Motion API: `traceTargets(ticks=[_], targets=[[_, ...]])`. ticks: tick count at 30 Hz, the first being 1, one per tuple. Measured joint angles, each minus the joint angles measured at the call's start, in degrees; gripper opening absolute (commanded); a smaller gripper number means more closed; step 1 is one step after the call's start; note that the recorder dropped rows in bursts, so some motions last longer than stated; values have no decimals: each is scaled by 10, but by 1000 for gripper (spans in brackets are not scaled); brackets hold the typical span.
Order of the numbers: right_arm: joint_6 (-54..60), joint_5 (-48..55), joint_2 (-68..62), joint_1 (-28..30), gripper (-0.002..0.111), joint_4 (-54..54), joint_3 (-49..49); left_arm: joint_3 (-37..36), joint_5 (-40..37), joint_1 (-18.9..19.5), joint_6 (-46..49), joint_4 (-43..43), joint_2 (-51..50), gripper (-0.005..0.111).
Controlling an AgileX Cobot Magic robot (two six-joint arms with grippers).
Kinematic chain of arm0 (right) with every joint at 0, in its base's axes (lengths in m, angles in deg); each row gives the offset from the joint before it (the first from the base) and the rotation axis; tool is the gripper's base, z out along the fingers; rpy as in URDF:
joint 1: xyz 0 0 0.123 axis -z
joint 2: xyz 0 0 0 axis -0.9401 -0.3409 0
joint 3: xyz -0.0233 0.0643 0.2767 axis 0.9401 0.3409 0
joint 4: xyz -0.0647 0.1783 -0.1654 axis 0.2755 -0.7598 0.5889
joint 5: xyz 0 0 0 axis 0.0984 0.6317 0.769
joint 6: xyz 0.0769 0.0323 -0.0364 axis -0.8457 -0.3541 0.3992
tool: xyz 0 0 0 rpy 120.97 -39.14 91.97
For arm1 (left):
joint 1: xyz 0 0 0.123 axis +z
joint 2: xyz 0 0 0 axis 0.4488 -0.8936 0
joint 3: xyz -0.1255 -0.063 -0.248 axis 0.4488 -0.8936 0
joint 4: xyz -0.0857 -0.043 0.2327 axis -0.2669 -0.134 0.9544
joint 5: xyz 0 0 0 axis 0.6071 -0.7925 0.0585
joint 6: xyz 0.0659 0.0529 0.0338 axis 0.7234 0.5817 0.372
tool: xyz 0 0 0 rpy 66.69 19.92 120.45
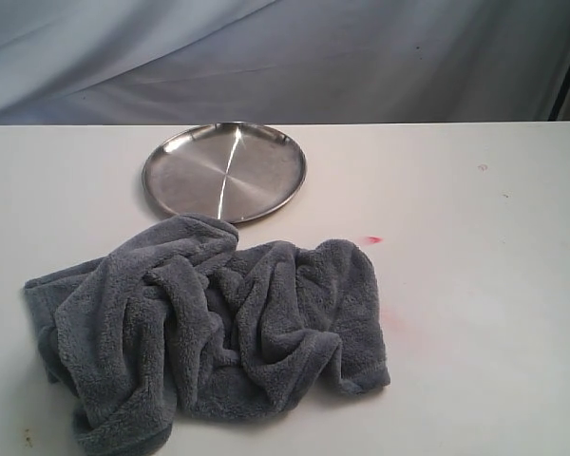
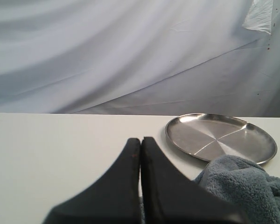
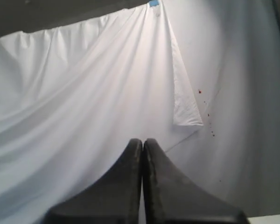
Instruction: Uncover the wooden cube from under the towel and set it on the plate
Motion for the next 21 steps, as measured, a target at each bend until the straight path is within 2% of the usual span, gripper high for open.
traceTargets(ticks=[6,11,21], targets=[[34,152,1,-3,0,3,-50,0,0,0,0,0,0,1],[46,268,-16,-30,0,-21,-56,0,0,0,0,0,0,1],[92,364,-183,-46,0,-50,-56,0,0,0,0,0,0,1]])
